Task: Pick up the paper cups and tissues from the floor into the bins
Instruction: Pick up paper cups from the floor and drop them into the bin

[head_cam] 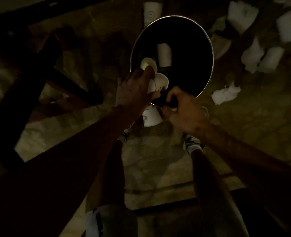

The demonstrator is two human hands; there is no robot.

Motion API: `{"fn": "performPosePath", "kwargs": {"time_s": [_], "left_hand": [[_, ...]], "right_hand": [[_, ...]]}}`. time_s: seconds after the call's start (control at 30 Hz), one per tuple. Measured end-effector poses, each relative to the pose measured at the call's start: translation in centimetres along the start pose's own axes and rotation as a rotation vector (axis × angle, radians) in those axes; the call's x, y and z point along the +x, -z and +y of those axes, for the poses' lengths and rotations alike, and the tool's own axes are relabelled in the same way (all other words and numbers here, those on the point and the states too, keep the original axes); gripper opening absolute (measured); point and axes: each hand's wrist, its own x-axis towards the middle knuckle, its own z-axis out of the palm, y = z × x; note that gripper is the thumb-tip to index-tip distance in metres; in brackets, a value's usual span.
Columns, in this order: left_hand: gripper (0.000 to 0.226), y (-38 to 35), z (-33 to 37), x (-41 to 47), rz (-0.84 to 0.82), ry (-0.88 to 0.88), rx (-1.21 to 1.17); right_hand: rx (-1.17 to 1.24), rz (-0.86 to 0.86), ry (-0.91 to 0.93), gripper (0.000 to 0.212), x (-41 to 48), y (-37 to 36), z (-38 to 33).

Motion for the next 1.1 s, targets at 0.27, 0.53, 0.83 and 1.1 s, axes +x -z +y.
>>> {"fn": "performPosePath", "kwargs": {"time_s": [0.27, 0.53, 0.83, 1.1], "left_hand": [[0.041, -2.5, 2.2, -3.7, 0.212, 0.093, -0.082], [0.024, -12.8, 0.9, -14.3, 0.475, 0.608, -0.549], [0.037, -24.3, -1.6, -12.5, 0.374, 0.629, -0.758], [0.056, -30.2, -5.1, -8.1, 0.299, 0.767, -0.86]], "right_hand": [[-0.361, -0.506, 0.131, 0.01, -1.7, 3.5, 3.3], [-0.471, -0.727, -0.014, 0.008, 0.1, 1.6, 6.8], [-0.424, -0.754, -0.16, 0.032, 5.8, -5.3, 13.4], [-0.34, -0.826, -0.298, 0.055, 7.5, -7.1, 18.1]]}}
